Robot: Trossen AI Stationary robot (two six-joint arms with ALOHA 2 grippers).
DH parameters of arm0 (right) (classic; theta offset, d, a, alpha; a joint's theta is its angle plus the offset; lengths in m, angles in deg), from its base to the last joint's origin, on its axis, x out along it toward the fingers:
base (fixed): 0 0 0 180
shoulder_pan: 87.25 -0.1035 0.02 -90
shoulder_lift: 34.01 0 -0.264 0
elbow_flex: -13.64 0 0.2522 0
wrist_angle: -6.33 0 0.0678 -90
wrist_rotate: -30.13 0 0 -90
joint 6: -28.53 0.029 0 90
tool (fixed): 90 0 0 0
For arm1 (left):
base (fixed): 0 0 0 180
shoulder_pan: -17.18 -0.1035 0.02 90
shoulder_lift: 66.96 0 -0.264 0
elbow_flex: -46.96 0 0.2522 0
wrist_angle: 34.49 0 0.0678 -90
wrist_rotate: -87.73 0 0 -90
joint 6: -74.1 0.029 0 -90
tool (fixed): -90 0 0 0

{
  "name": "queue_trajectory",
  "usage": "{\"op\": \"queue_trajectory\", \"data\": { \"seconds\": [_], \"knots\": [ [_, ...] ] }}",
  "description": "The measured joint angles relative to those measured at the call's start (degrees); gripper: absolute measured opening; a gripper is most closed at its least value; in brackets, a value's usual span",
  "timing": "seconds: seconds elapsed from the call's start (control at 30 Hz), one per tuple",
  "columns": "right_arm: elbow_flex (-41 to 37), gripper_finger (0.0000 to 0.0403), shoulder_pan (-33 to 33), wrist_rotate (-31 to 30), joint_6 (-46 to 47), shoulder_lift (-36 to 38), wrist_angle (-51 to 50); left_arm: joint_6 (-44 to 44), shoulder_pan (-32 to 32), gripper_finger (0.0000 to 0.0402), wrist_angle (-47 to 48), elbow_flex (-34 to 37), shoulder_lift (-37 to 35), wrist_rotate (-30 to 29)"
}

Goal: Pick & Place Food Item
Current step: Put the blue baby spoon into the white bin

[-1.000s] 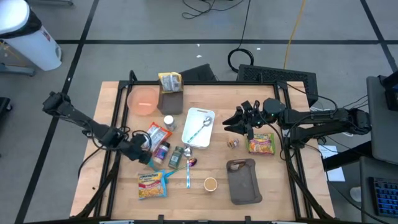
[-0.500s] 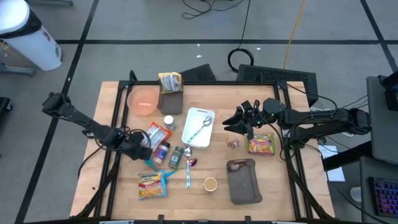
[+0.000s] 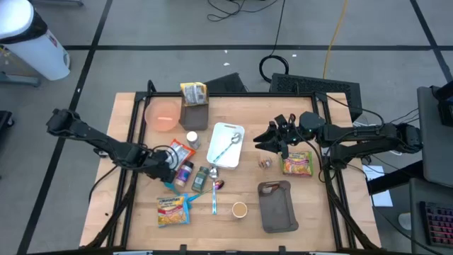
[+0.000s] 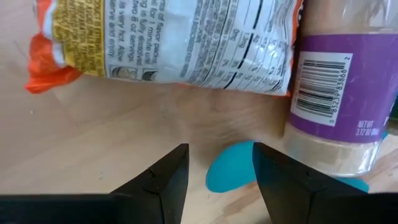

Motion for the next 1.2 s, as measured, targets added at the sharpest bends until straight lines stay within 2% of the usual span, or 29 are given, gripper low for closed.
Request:
{"op": "queue_trajectory", "data": {
  "seconds": [0.3,0.4,0.53,0.6,0.67,0.93,1.03,1.2],
  "knots": [
    [0.0,0.018,0.0,0.0,-0.2,0.0,0.0,3.7,-2.7,0.0174,-2.0,0.0,2.2,4.7],
    [0.0,0.018,0.0,0.0,-0.2,0.0,0.0,4.1,-3.3,0.014,-2.0,0.0,2.7,4.9],
    [0.0,0.018,0.0,0.0,-0.2,0.0,0.0,5.6,-4.1,0.0073,-2.0,0.0,2.6,5.1],
    [0.0,0.018,0.0,0.0,-0.2,0.0,0.0,6.7,-4.6,0.0031,-2.3,0.0,2.5,6.4],
    [0.0,0.018,0.0,0.0,-0.2,0.0,0.0,8.1,-5.1,0.0011,-3.0,0.0,2.4,8.5],
    [0.0,0.018,0.0,0.0,-1.1,0.0,0.0,12.7,-6.0,0.0007,-2.0,-2.4,2.4,14.1],
    [0.0,0.018,0.0,0.0,-1.1,0.0,0.0,14.8,-6.0,0.0005,1.7,-5.4,2.4,13.5],
    [0.0,0.018,0.0,0.0,-1.7,0.0,0.0,18.7,-7.0,0.0004,11.8,-13.4,1.8,9.0]
  ]
}}
